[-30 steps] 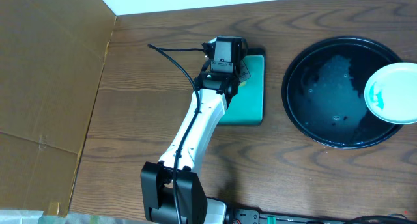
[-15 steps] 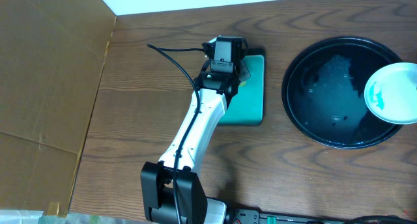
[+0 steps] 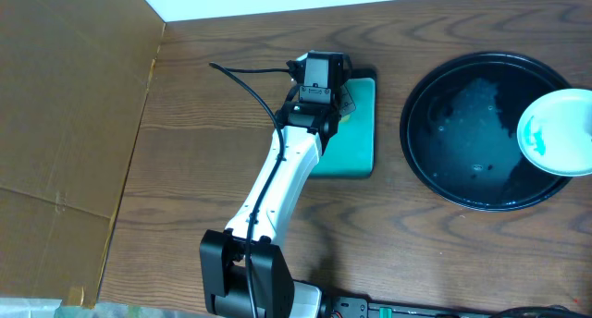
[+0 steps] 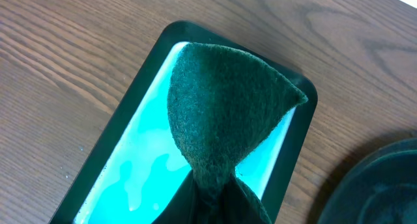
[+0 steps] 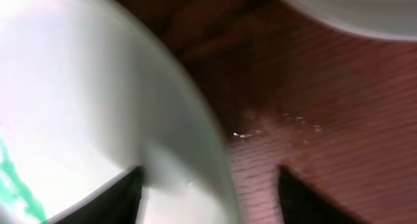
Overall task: Clean dirty plates on tray and stack at the side
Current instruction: 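Carry the green plate right and stack it on the white plate, then grasp the rim of the last green plate with the right gripper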
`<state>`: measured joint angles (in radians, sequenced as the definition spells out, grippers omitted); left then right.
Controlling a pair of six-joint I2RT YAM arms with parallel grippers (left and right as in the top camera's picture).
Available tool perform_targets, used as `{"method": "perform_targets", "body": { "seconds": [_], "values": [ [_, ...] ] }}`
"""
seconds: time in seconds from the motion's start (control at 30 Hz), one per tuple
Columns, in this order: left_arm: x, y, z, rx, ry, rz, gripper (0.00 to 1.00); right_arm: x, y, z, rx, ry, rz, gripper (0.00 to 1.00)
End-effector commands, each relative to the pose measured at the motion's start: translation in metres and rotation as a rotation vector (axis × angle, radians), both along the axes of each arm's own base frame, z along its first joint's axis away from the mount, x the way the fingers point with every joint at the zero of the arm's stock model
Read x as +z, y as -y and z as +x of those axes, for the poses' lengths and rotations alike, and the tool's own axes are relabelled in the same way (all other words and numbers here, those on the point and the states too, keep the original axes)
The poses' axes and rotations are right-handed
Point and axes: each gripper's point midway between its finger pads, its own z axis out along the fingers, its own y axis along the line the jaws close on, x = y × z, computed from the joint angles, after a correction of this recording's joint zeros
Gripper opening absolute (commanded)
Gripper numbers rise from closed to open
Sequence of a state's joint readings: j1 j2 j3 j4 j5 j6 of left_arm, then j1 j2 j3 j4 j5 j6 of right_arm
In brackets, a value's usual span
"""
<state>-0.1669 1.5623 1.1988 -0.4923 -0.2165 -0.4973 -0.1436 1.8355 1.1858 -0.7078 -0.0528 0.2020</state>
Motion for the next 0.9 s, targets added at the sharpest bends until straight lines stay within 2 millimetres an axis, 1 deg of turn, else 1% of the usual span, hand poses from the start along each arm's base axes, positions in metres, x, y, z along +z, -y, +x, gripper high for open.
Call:
{"method": "perform_targets", "body": {
  "seconds": [0.0, 0.03, 0.07, 0.1, 0.13, 0.27, 0.33, 0.37, 0.4, 0.43, 0.5, 0.6, 0.77, 0.83, 0.87],
  "values": [
    [-0.002, -0.006, -0.001, 0.018, -0.005, 0.016, 0.07, -0.001, -0.016, 0.005, 0.018, 0.023, 0.075, 0.39],
    [-0.002, -0.006, -0.001, 0.018, -0.005, 0.016, 0.07, 0.001, -0.019, 0.008, 0.023, 0.037, 0.092, 0.31],
    [-0.002, -0.006, -0.001, 0.018, -0.005, 0.016, 0.07, 0.003, -0.021, 0.011, 0.027, 0.047, 0.104, 0.15],
    [-0.002, -0.006, -0.001, 0.018, -0.005, 0.016, 0.07, 0.006, -0.023, 0.015, 0.032, 0.06, 0.121, 0.04],
    [-0.002, -0.006, -0.001, 0.018, -0.005, 0.016, 0.07, 0.009, -0.025, 0.017, 0.036, 0.069, 0.131, 0.01],
    [-0.002, -0.006, -0.001, 0.018, -0.005, 0.016, 0.08, 0.025, -0.028, 0.027, 0.045, 0.087, 0.143, 0.01],
    [-0.002, -0.005, -0.001, 0.016, -0.006, 0.014, 0.07, 0.037, -0.038, 0.032, 0.072, 0.098, 0.174, 0.01],
    [-0.003, -0.004, -0.001, 0.012, -0.006, 0.008, 0.07, 0.044, -0.047, 0.036, 0.109, 0.115, 0.203, 0.01],
    [-0.003, -0.001, 0.0, 0.002, -0.004, -0.005, 0.07, 0.051, -0.061, 0.042, 0.161, 0.143, 0.243, 0.01],
    [-0.003, 0.001, 0.001, -0.005, -0.003, -0.016, 0.07, 0.055, -0.069, 0.044, 0.181, 0.156, 0.266, 0.01],
    [-0.003, 0.009, 0.002, -0.03, 0.0, -0.051, 0.07, 0.061, -0.093, 0.048, 0.235, 0.181, 0.308, 0.01],
    [-0.003, 0.017, 0.004, -0.058, 0.002, -0.089, 0.07, 0.057, -0.112, 0.048, 0.27, 0.173, 0.278, 0.01],
    [-0.004, 0.018, 0.003, -0.062, -0.002, -0.092, 0.07, 0.034, -0.117, 0.044, 0.201, 0.135, 0.122, 0.01],
    [-0.004, 0.018, 0.003, -0.062, -0.002, -0.091, 0.07, 0.024, -0.124, 0.042, 0.201, 0.126, 0.11, 0.01],
    [-0.004, 0.018, 0.003, -0.07, -0.003, -0.085, 0.07, 0.017, -0.13, 0.041, 0.202, 0.125, 0.12, 0.01]
  ]
}}
